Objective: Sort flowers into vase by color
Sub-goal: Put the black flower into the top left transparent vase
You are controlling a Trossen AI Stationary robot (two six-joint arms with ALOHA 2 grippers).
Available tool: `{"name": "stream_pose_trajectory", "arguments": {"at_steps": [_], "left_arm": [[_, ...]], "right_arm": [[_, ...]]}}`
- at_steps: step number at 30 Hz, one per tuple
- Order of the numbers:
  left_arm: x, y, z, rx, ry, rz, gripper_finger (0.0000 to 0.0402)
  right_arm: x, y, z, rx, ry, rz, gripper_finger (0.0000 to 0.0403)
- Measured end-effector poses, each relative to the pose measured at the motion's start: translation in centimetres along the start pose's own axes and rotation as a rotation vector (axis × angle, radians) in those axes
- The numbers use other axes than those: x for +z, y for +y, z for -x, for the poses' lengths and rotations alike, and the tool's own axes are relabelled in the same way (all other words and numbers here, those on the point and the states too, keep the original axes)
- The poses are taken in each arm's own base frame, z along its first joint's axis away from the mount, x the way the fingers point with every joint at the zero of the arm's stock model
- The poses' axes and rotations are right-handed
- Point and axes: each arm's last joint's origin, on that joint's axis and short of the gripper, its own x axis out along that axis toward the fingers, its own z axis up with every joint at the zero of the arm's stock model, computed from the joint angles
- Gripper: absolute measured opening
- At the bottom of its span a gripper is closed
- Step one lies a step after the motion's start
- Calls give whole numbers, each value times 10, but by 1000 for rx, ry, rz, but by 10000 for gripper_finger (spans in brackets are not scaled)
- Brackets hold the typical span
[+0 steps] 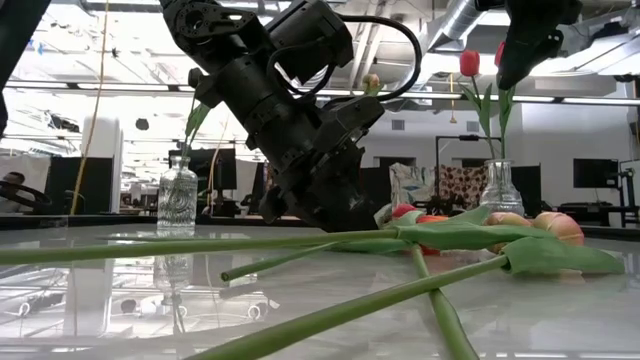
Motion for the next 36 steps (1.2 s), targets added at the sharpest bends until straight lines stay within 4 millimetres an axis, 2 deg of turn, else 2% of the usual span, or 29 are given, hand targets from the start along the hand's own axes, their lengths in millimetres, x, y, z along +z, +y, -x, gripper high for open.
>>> {"name": "stream_pose_trajectory", "arguments": {"at_steps": [4, 11, 17, 21, 28, 33, 36], "left_arm": [[0, 0, 0, 14, -9, 0, 85], [2, -1, -1, 4, -37, 7, 11], [6, -2, 2, -13, -64, 20, 4], [14, -1, 10, -20, -88, 21, 2], [40, -1, 42, -29, -190, -23, 0], [61, -4, 79, 6, -327, -99, 0], [70, -5, 109, 39, -413, -152, 0]], "right_arm": [[0, 0, 0, 0, 0, 0, 232], [0, 0, 0, 0, 0, 0, 232], [0, 0, 0, 0, 0, 0, 232], [0, 0, 0, 0, 1, 0, 232], [0, 0, 0, 1, 0, -1, 232], [0, 0, 0, 1, -1, -1, 232], [0, 0, 0, 1, -1, -1, 232]]}}
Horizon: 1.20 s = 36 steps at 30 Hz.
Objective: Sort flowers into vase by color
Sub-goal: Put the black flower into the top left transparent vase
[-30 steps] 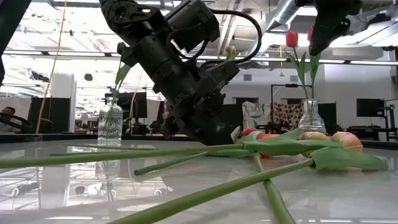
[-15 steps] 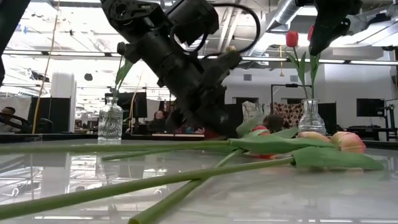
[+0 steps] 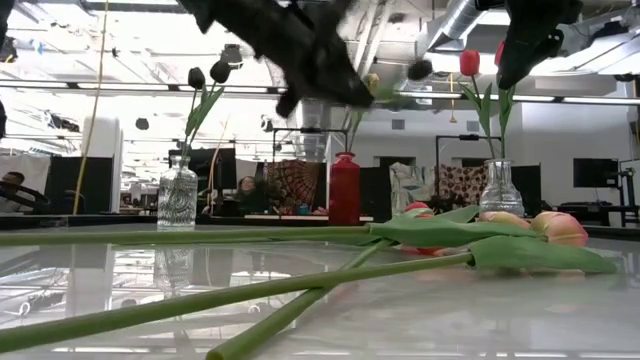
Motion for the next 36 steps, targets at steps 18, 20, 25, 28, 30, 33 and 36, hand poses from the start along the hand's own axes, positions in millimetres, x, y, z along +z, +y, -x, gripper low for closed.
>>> {"name": "stream_pose_trajectory", "arguments": {"at_steps": [18, 20, 25, 28, 30, 33, 36], "left_arm": [[18, 30, 120, 358, -400, -149, 0], [9, 40, 128, 389, -472, -144, 0], [-9, 67, 150, 423, -668, -214, 0], [-16, 83, 163, 448, -773, -263, 0], [-21, 93, 169, 498, -815, -289, 0], [-26, 107, 177, 575, -864, -311, 0], [-26, 120, 185, 661, -888, -328, 0]], "right_arm": [[0, 0, 0, 2, -4, 0, 232], [0, 0, 0, 2, -4, -1, 232], [0, 0, 0, 2, -6, 6, 232], [0, 0, 0, 1, -6, 6, 232], [0, 0, 0, 1, -6, 6, 232], [1, 0, 0, 2, -8, 5, 232], [1, 1, 0, 2, -9, 5, 232]]}}
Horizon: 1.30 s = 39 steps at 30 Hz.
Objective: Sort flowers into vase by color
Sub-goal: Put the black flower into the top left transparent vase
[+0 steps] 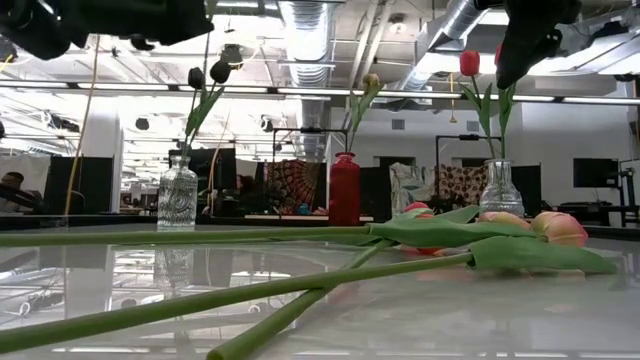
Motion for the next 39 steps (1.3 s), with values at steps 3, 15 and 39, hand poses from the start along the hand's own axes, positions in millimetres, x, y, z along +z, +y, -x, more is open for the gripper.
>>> {"name": "stream_pose_trajectory", "arguments": {"at_steps": [3, 15, 39], "left_arm": [[-5, 11, -3, 55, 2, -39, 0], [-17, 35, -14, 130, -10, -31, 0], [-28, 34, -15, 213, 108, -1, 0]], "right_arm": [[0, 0, 0, 0, 0, 0, 232], [0, 0, 0, -1, -1, 0, 232], [0, 0, 0, -1, -1, -1, 232]]}}
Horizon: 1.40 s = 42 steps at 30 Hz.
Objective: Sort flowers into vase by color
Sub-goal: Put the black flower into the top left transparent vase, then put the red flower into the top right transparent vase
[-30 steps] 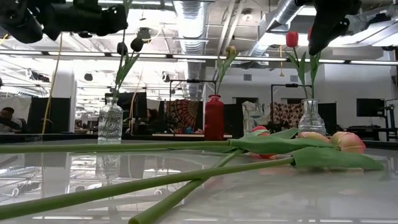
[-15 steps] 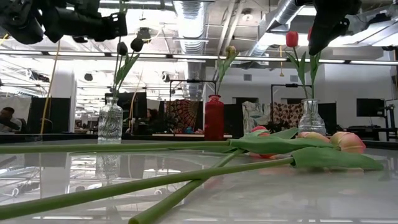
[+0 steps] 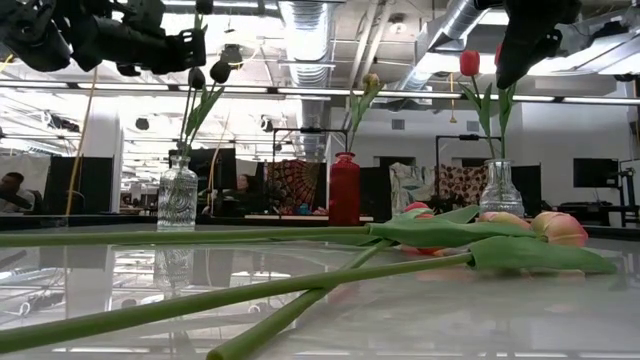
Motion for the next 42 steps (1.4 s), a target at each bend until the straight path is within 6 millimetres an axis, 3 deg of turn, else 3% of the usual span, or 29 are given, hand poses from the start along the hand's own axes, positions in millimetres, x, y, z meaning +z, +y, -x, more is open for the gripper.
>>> {"name": "stream_pose_trajectory", "arguments": {"at_steps": [13, 28, 37, 42], "left_arm": [[-1, 1, 0, 39, 23, -32, 5], [1, 3, 6, 209, 93, -83, 131], [14, 1, 26, 245, 135, -96, 151], [20, -4, 37, 178, 131, -41, 151]], "right_arm": [[0, 0, 0, 0, 0, 0, 232], [0, 0, 0, 2, 1, 0, 232], [0, 0, 0, 2, 2, 0, 232], [0, 0, 0, 2, 2, 0, 232]]}}
